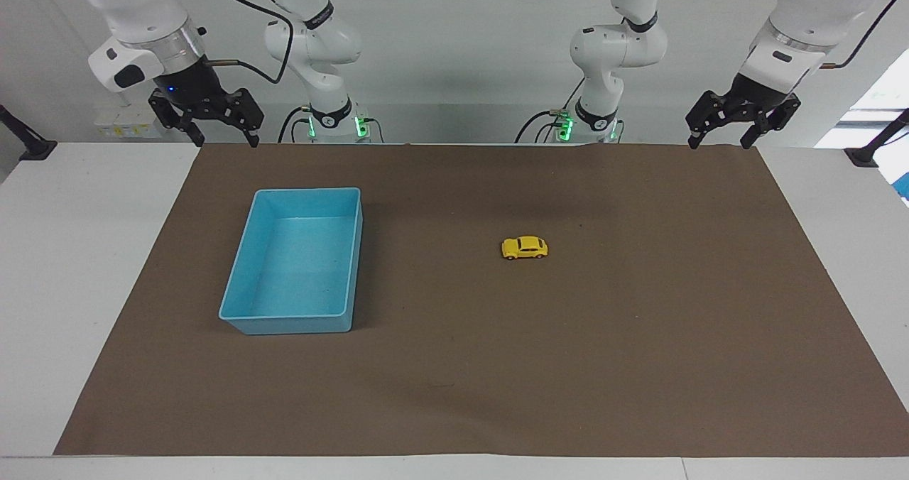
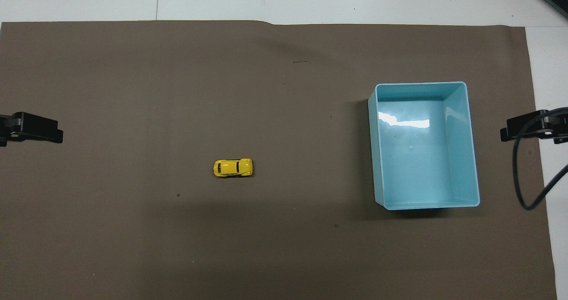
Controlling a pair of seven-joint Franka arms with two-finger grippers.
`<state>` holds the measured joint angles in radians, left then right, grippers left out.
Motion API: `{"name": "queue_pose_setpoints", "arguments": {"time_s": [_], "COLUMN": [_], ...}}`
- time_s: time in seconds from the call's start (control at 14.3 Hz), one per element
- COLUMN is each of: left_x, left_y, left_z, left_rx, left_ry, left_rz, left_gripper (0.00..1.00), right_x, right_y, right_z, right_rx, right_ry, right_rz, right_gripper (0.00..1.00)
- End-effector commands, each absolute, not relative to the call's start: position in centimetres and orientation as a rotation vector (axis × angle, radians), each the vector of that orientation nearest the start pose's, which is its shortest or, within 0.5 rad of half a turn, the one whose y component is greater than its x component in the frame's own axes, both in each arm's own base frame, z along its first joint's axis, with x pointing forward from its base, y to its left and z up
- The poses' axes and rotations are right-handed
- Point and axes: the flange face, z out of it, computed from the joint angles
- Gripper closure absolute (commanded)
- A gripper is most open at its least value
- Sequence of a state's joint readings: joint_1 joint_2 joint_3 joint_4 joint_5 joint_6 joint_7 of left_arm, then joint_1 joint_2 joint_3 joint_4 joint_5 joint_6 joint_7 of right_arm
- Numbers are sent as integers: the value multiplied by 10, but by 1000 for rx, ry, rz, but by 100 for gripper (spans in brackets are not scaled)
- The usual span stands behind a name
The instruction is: Wind up and store yellow beetle car
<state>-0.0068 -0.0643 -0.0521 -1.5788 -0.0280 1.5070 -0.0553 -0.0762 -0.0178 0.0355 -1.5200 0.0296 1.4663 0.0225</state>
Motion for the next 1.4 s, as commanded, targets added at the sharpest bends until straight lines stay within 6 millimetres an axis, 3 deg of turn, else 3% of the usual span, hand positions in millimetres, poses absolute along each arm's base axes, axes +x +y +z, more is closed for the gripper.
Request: {"name": "queue_pose_setpoints", "arguments": {"time_s": [0.0,0.42,0.77,0.98,1.33], "left_x": [526,534,538,536,537], "left_y": [-36,-31,-37,-60,-65], "left_z": [643,621,606,591,579], "left_rx": [-3178,-3176,-3117,-3013,-2830], "left_ry": [-49,-172,-649,-1004,-1436], "left_rz": [9,-8,-7,35,39], "left_gripper": [0,0,0,0,0], "right_x": [536,536,536,536,536], "right_y": [-17,-17,-17,-17,-17], "right_z": [653,653,653,653,653], "right_rx": [-3105,-3107,-3105,-3105,-3105], "right_ry": [112,112,112,112,112], "right_rz": [40,40,40,40,40], "right_gripper": [0,0,0,0,0]}}
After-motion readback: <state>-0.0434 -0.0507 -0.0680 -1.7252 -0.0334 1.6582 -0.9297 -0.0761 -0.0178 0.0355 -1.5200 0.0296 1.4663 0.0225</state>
